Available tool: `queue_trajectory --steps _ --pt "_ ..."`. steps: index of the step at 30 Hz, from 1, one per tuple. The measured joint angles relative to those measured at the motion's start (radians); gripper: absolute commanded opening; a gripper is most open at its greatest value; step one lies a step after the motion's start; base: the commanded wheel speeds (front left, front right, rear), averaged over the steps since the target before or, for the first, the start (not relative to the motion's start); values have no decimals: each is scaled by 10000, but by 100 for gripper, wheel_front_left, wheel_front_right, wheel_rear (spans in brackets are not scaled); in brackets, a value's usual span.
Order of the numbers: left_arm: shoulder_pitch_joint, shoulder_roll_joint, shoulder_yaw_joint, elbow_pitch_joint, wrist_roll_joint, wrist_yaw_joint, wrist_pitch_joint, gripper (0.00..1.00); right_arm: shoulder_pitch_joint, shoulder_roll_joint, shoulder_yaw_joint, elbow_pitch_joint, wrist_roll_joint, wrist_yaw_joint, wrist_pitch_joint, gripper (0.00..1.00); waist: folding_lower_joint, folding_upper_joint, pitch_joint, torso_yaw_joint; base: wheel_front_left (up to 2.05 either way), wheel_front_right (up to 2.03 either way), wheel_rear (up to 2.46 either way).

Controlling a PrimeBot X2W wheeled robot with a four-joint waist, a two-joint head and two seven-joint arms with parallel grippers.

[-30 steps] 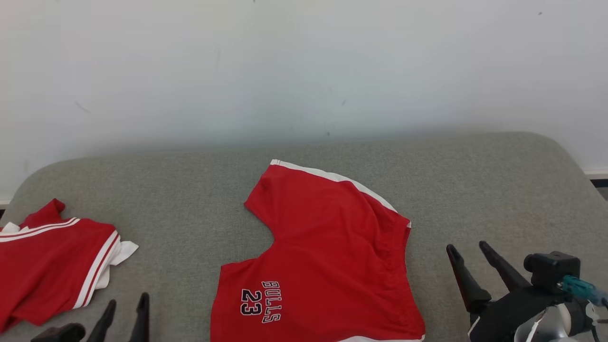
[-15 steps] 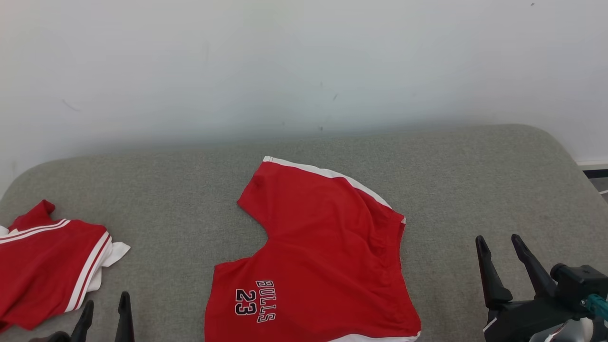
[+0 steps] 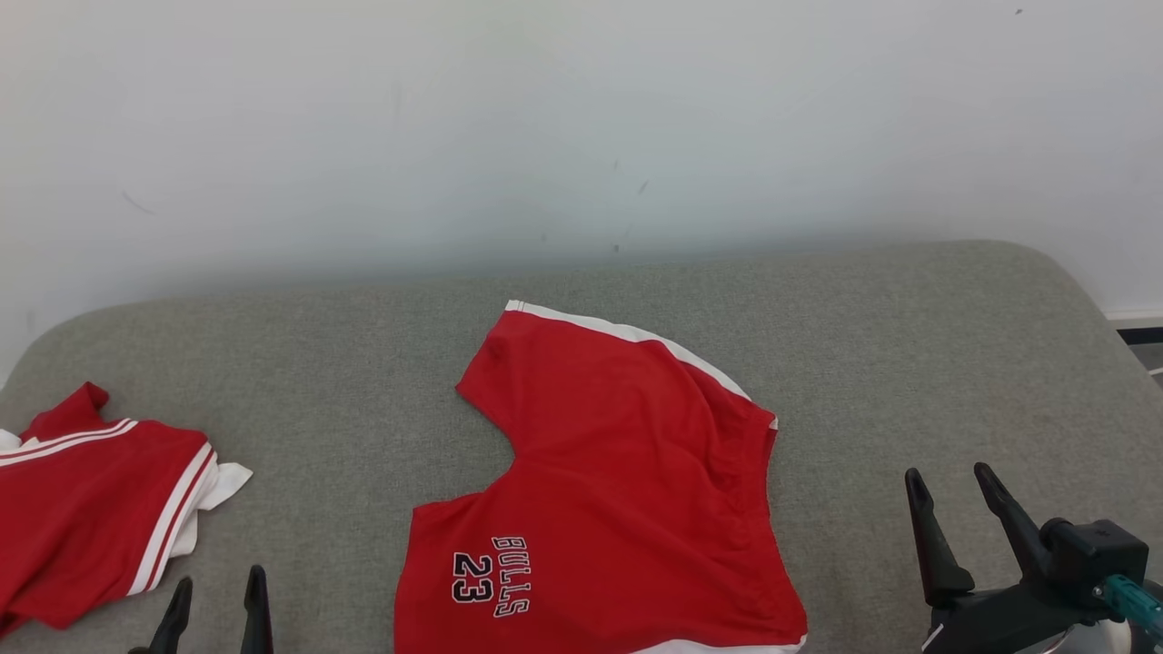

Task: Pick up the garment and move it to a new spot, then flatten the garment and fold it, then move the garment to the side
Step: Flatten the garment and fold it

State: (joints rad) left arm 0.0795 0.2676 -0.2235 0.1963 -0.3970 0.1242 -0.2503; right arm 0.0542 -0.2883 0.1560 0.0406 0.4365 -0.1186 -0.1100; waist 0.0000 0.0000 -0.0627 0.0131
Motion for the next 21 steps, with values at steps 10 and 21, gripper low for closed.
queue_trajectory --steps 10,21 --pt "53 -4 -6 -405 564 0 247 100 0 -12 69 148 -153 -2 44 100 0 1 -26 68 0 0 0" --pt "221 -82 205 -796 894 0 654 100 1 -31 56 186 -320 -48 54 100 0 0 6 70 0 0 0"
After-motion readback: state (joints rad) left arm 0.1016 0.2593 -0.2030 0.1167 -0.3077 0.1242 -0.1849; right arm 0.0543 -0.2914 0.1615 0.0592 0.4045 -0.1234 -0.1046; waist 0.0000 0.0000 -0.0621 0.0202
